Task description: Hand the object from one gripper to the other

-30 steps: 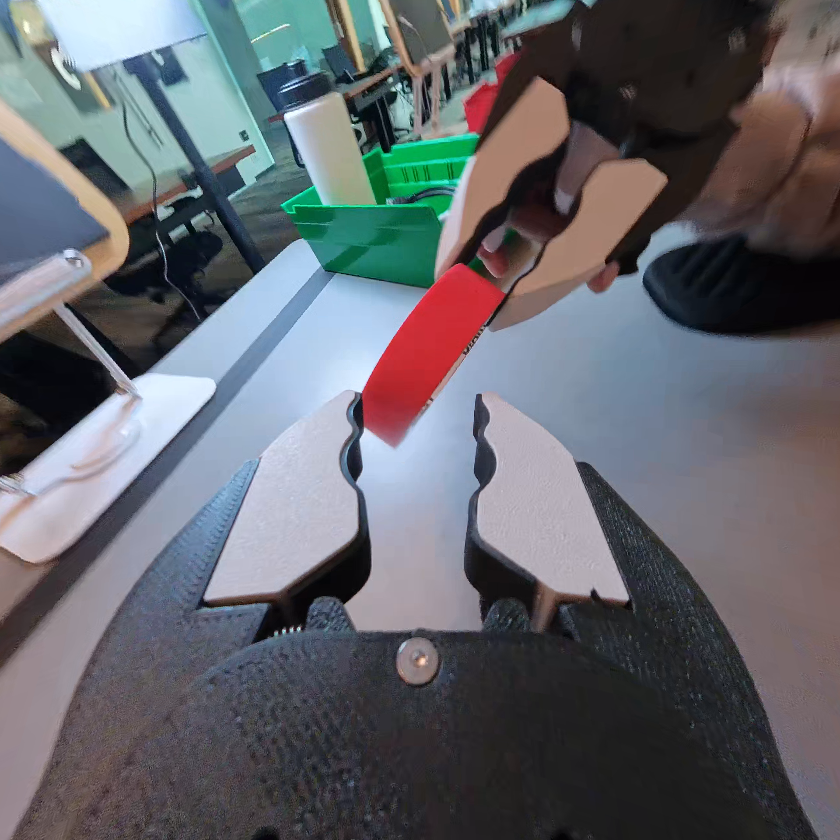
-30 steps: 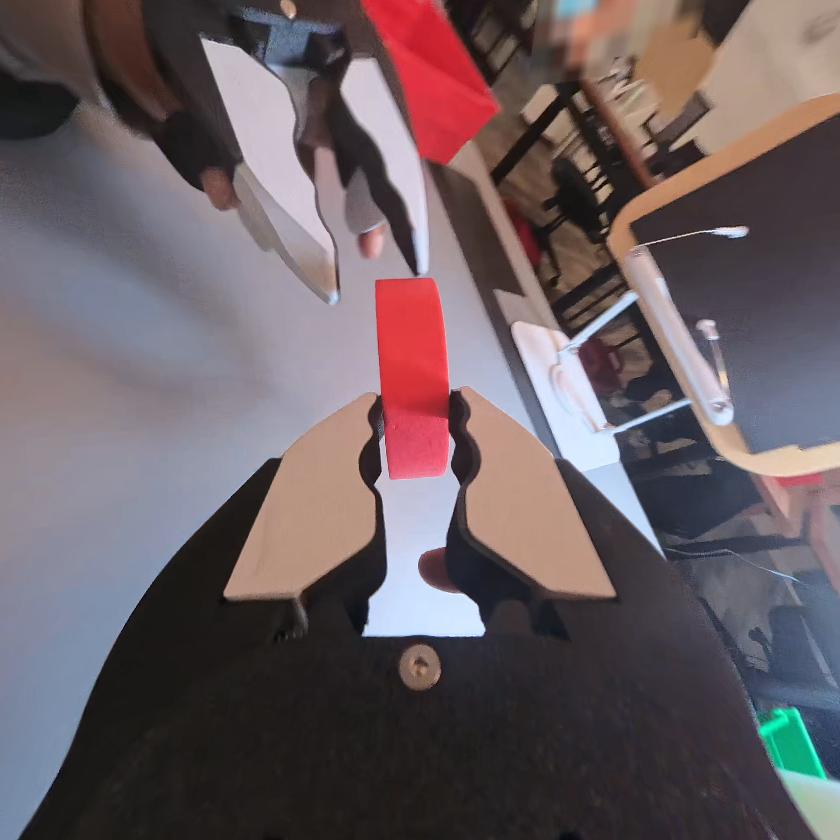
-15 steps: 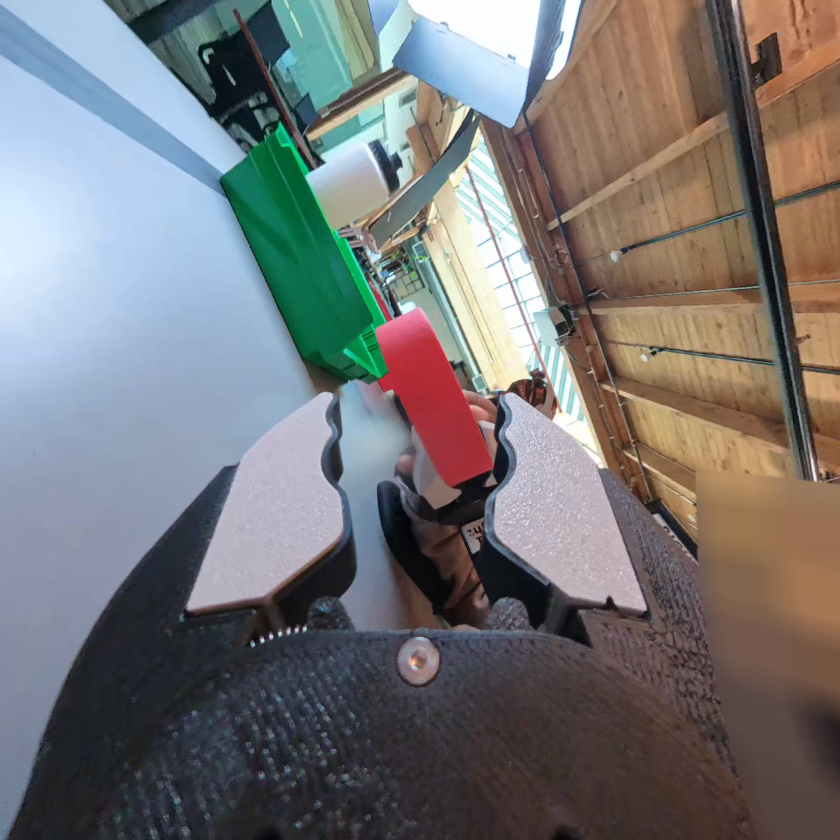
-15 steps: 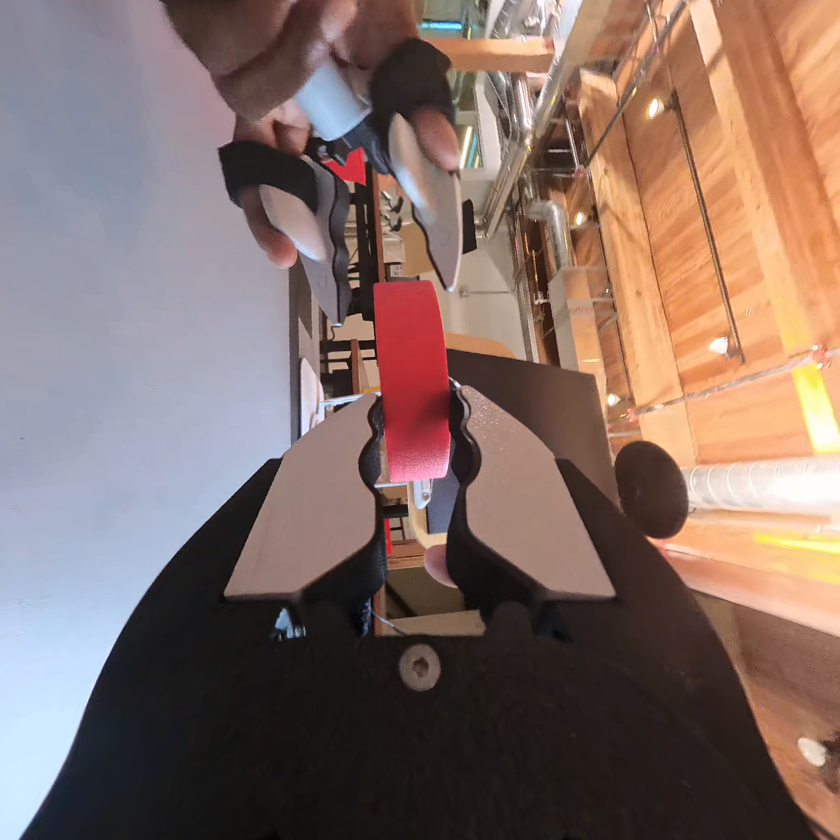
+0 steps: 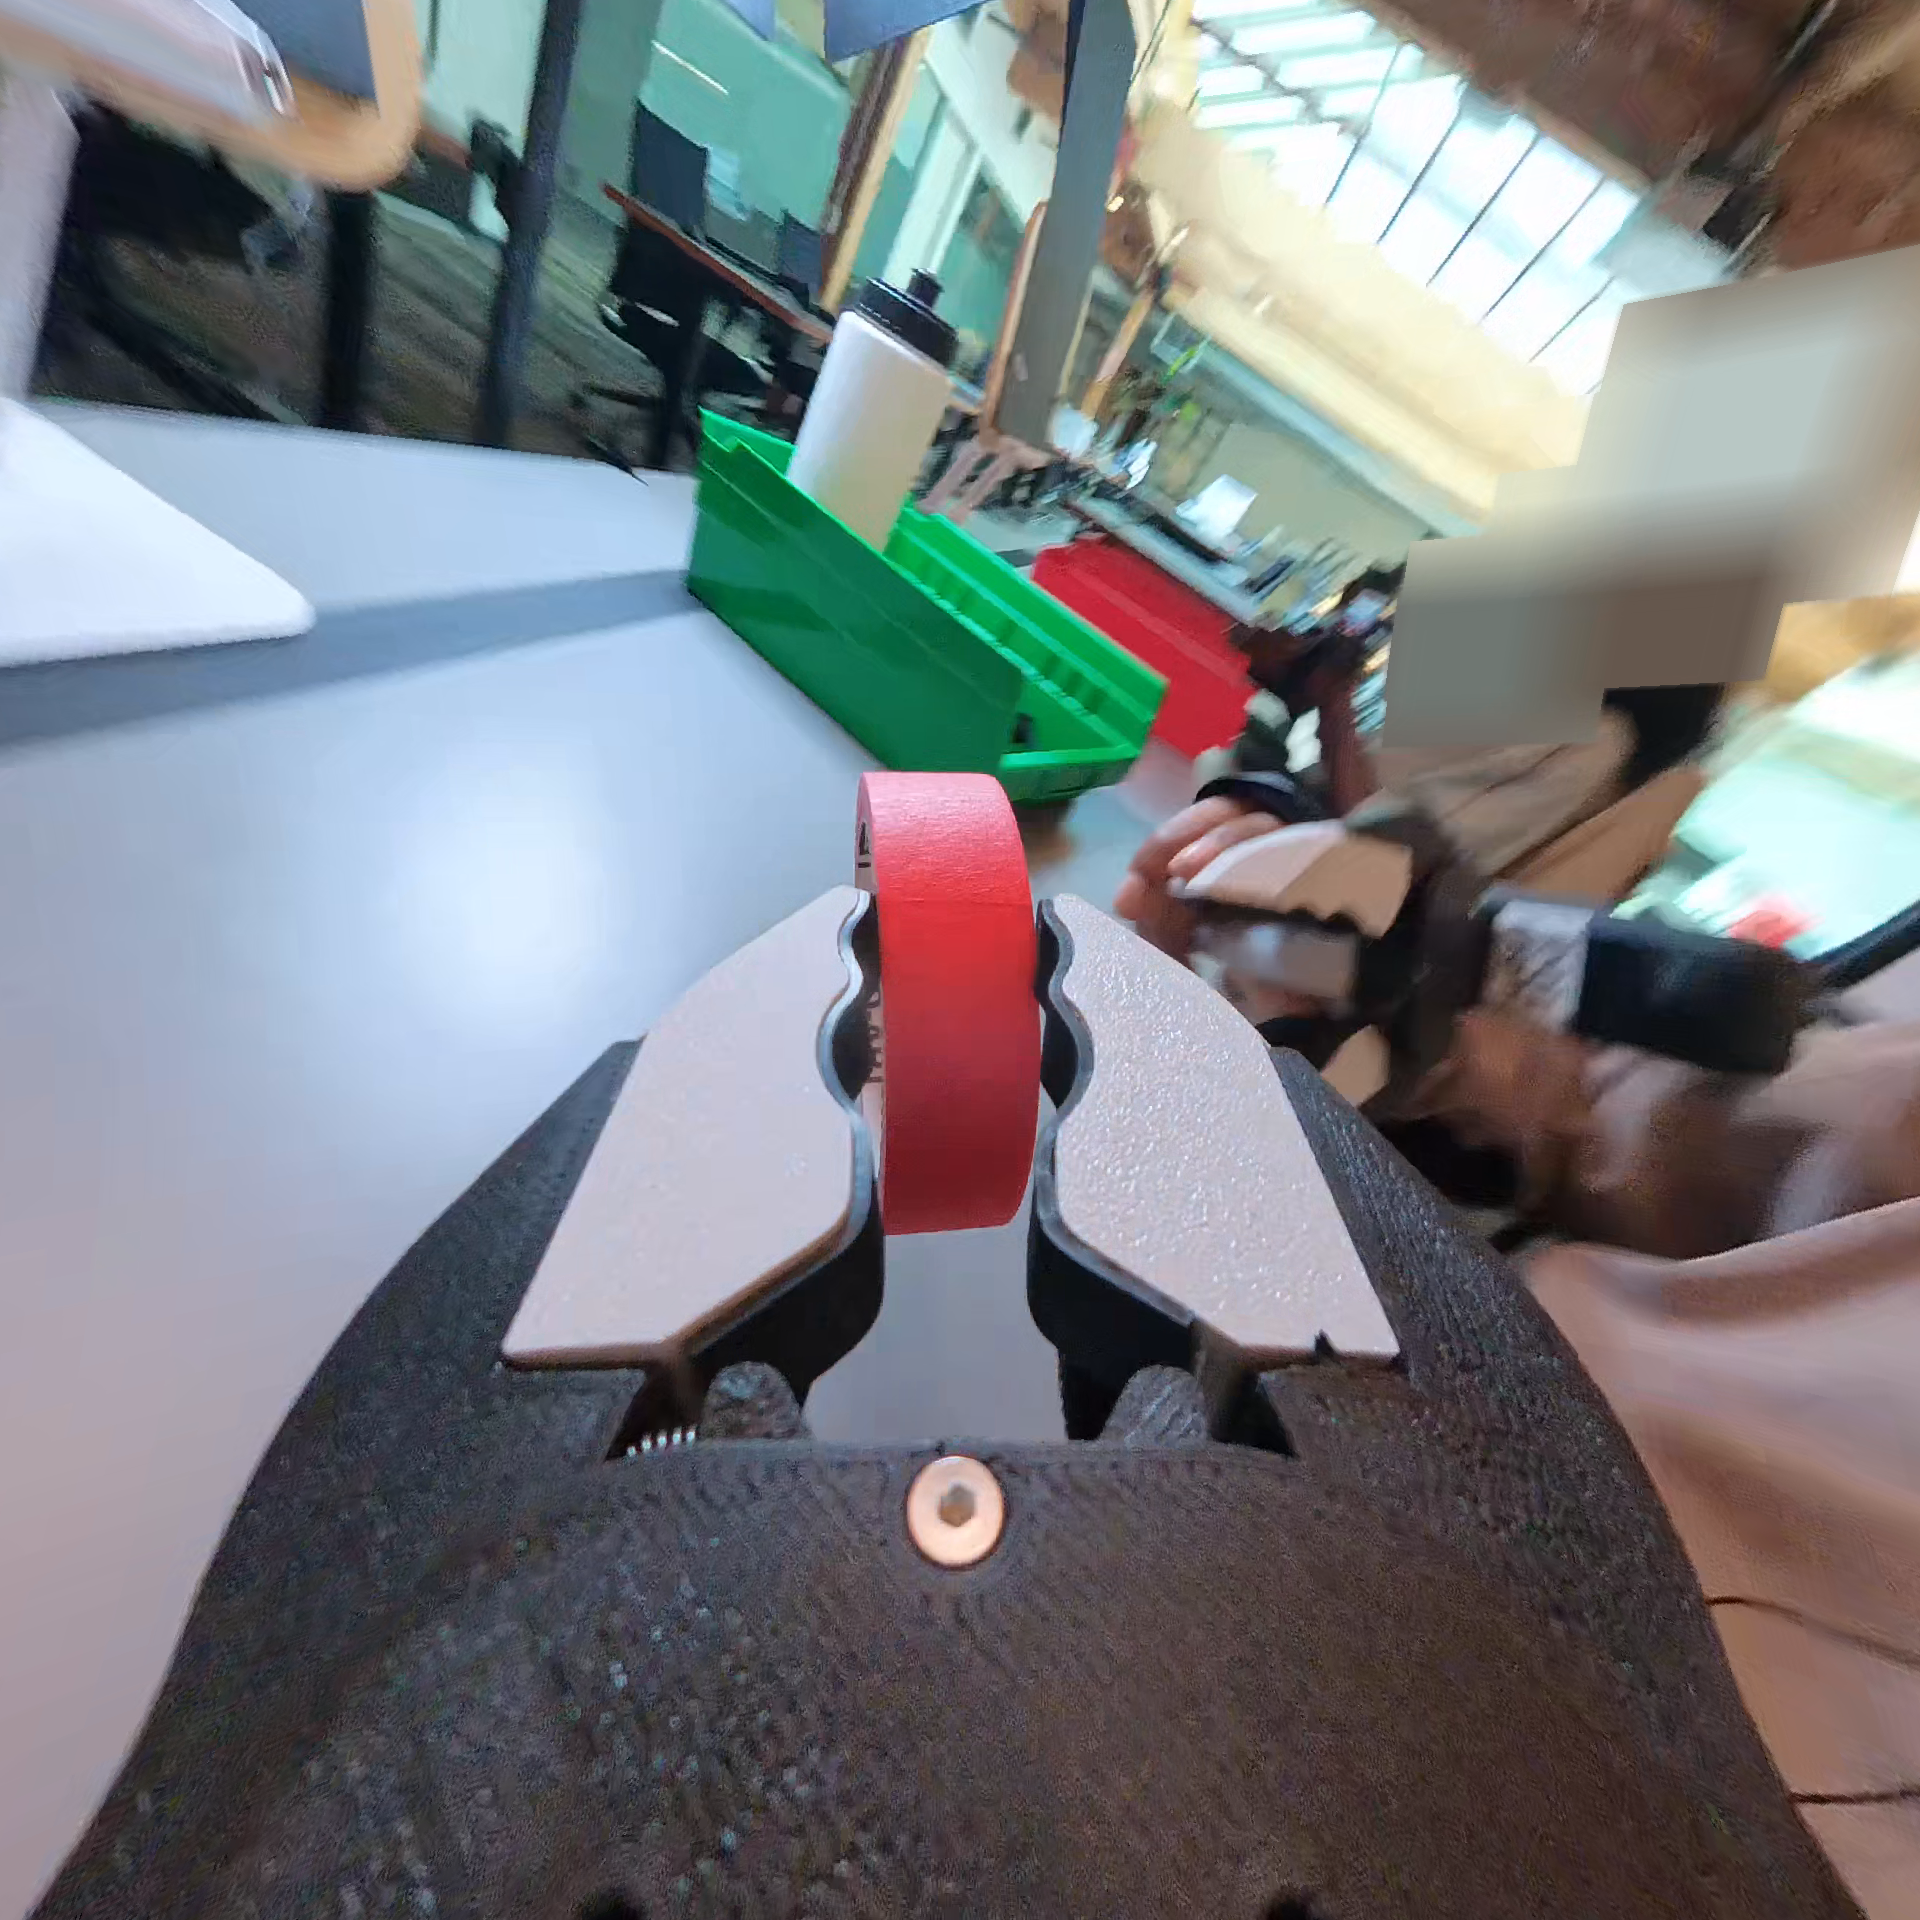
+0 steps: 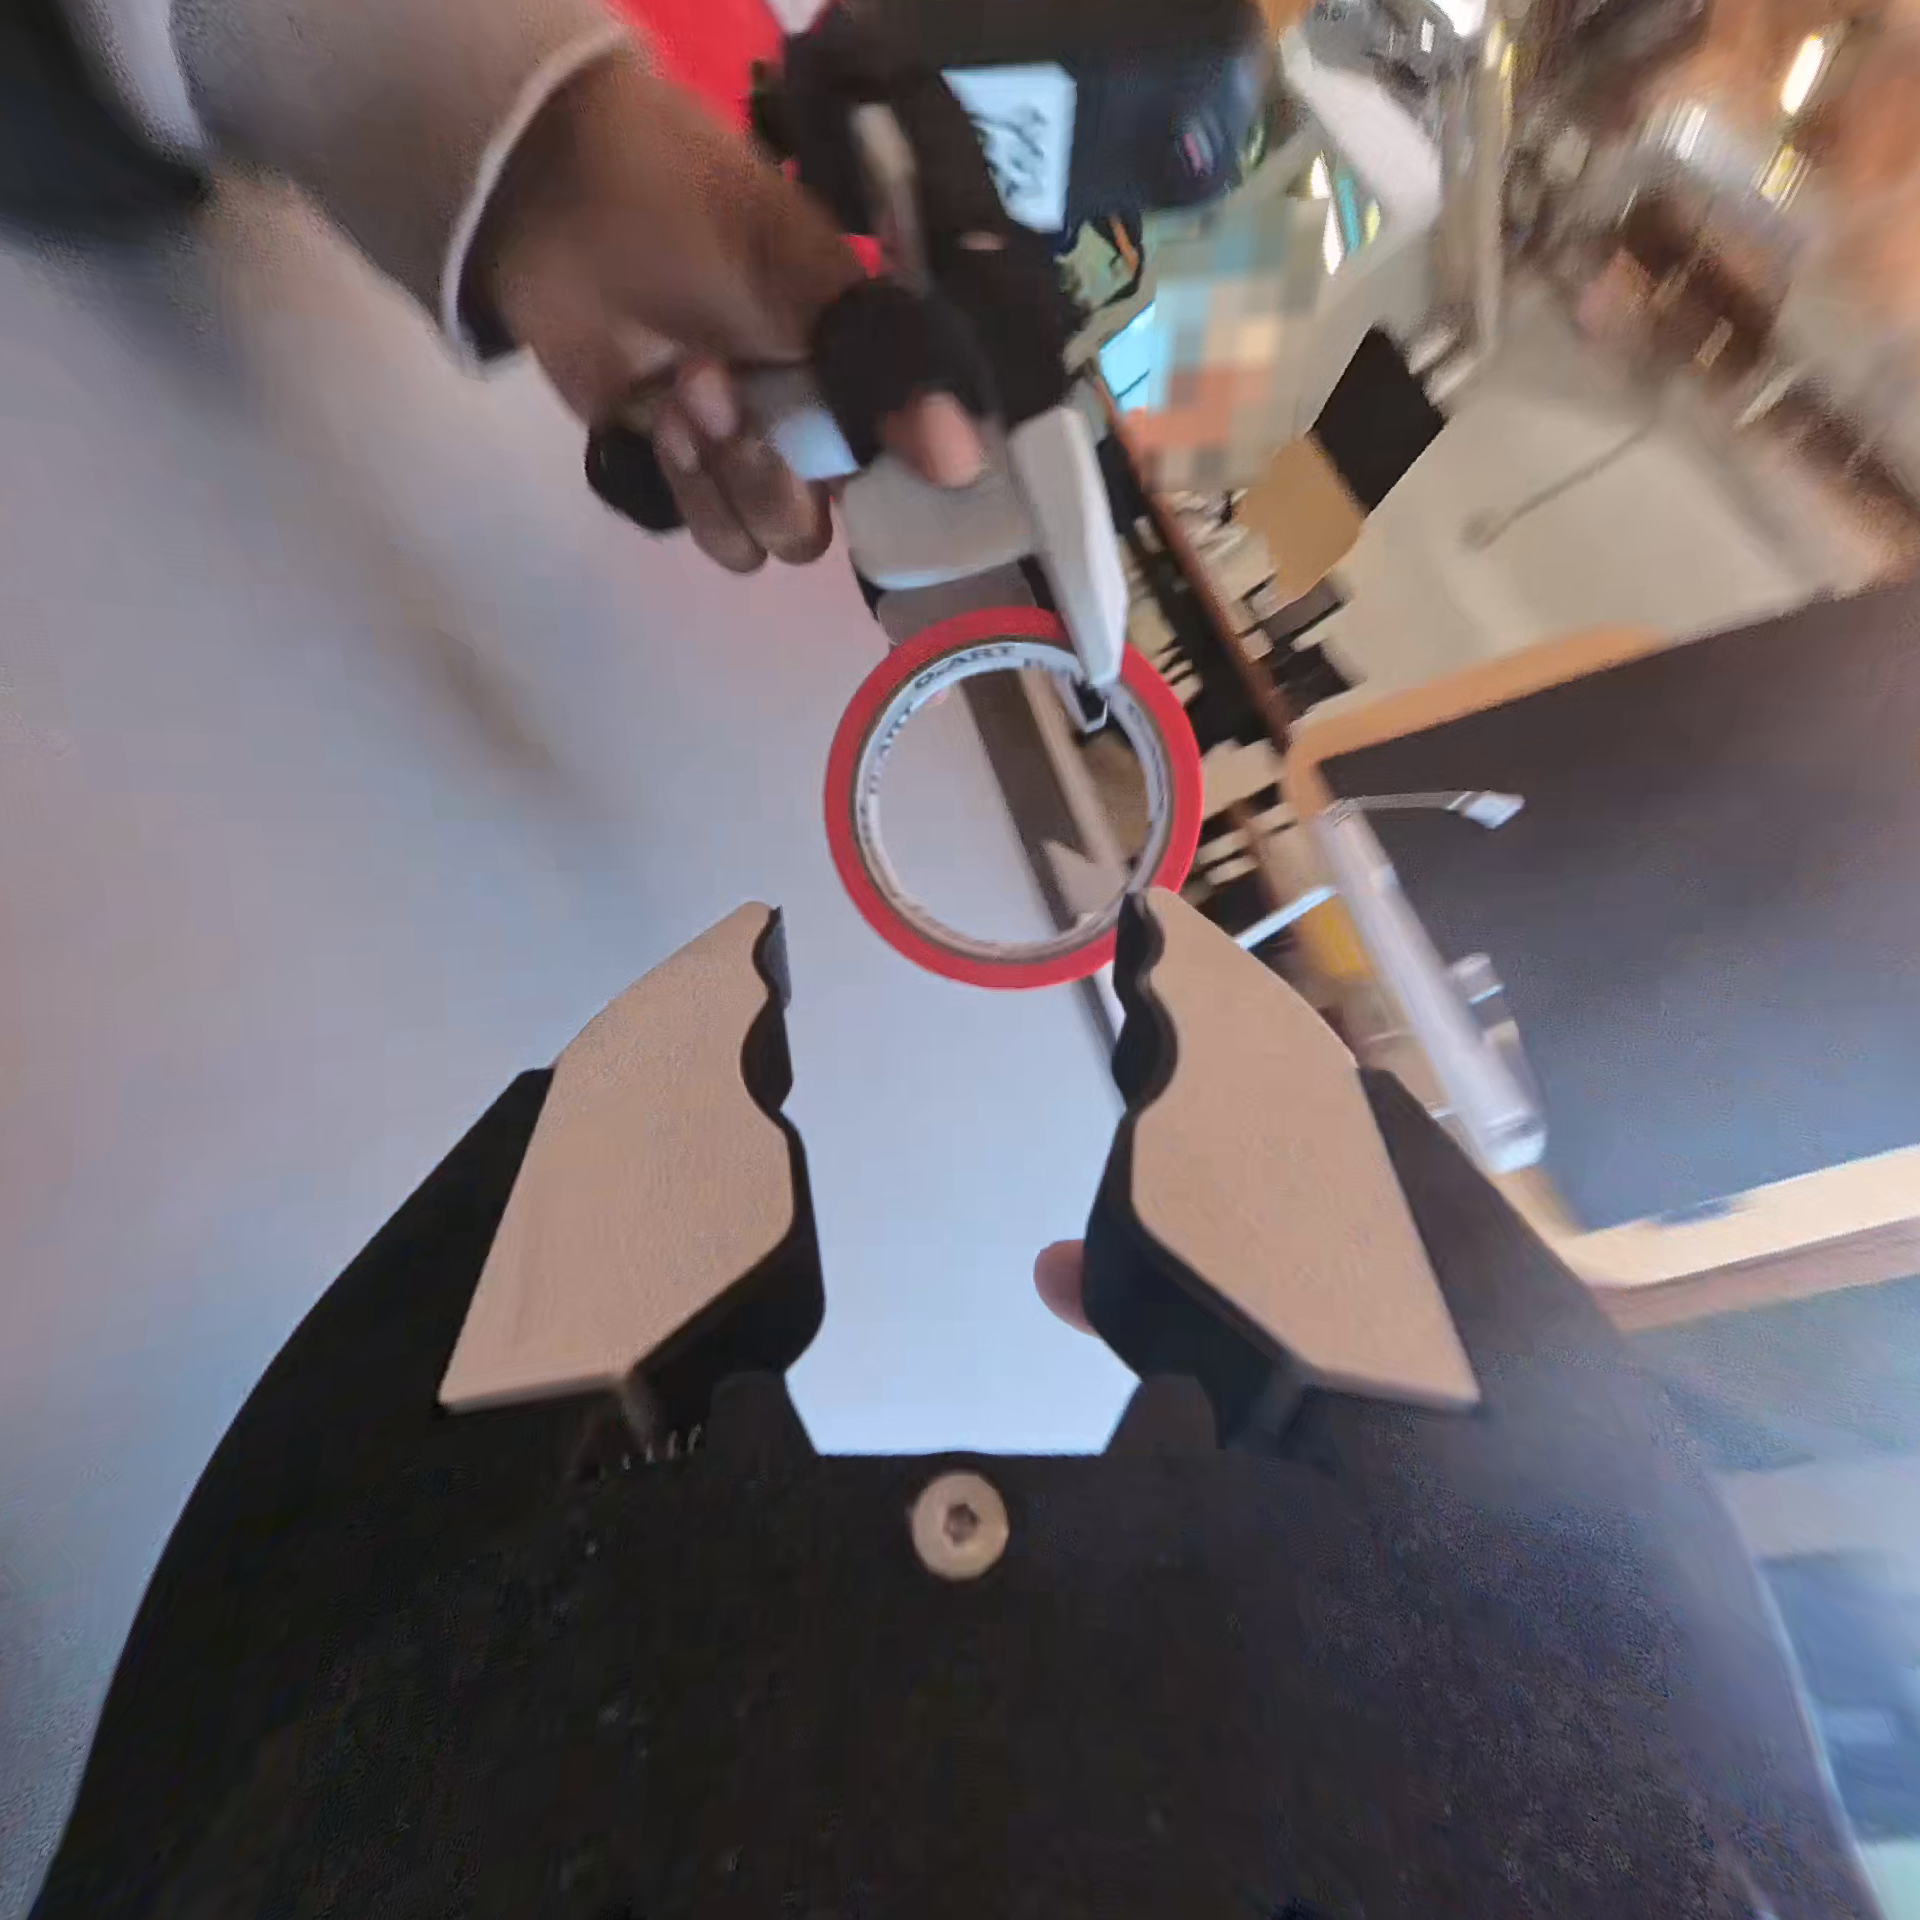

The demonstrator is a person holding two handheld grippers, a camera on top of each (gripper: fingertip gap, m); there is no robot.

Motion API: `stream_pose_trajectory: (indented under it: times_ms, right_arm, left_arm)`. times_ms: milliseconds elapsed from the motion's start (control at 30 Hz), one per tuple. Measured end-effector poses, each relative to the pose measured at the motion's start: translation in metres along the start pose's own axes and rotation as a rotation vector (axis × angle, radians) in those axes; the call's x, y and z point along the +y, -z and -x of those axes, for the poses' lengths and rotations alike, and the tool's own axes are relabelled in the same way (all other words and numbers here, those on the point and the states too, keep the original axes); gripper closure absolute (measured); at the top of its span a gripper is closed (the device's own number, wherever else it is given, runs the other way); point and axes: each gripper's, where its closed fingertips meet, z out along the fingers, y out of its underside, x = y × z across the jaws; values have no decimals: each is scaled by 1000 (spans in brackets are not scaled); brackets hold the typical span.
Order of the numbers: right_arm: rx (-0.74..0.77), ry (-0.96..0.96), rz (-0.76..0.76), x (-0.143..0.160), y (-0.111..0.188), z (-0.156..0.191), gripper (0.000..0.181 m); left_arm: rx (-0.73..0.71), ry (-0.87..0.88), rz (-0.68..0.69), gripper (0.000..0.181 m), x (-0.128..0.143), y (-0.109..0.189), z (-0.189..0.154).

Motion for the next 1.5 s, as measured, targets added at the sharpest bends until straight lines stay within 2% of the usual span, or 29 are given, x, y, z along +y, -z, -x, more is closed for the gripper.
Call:
stream_pose_trajectory:
  times_ms: [100,200,300,367,433,467,533,633,733,800,900,1000,1067,1100,1200,1267,1333,1400,1500]
  right_arm:
    - [-124,-487,-32,7,3,-14,118]
    - [-330,-819,-70,18,10,-13,113]
    - [-557,-863,-81,23,23,6,104]
    - [-597,-811,-89,20,26,14,103]
    - [-594,-723,-115,8,26,21,105]
    - [-599,-685,-130,1,26,24,111]
    - [-589,-579,-140,-8,28,30,146]
    - [-512,-492,-93,-6,25,24,151]
    - [-309,-351,-44,3,19,2,151]
    - [-152,-181,-2,11,17,-12,151]
    - [34,134,74,23,16,-24,151]
    - [136,390,82,22,13,-24,151]
    - [177,527,55,14,11,-20,151]
    - [193,580,38,9,10,-18,151]
    - [201,678,-4,-2,8,-7,151]
    - [214,712,-26,-7,7,-3,151]
    - [216,704,-27,-9,8,-3,150]
    - [200,619,-17,-6,7,-6,147]
    - [95,281,19,4,5,-11,126]
  left_arm:
    - [-71,-338,29,153,-6,4,-10]
    - [22,-664,91,152,7,1,-45]
    - [142,-857,177,152,30,-2,-78]
    - [196,-937,221,152,44,-5,-92]
    - [253,-946,256,152,56,-6,-102]
    - [275,-934,270,152,60,-6,-105]
    - [279,-916,280,152,61,-6,-103]
    - [282,-809,294,153,61,-5,-92]
    - [200,-618,271,149,52,-10,-70]
    - [189,-400,256,135,44,-12,-60]
    - [220,41,167,130,29,-15,-46]
    - [280,504,40,125,23,-19,-26]
    - [306,706,-8,123,28,-21,-13]
    - [306,748,-11,122,32,-23,-11]
    - [329,761,21,122,37,-27,-18]
    - [372,759,37,142,35,-27,-28]
    - [371,680,59,148,35,-24,-31]
    - [352,570,60,149,30,-21,-34]
    - [259,306,32,150,15,-15,-35]
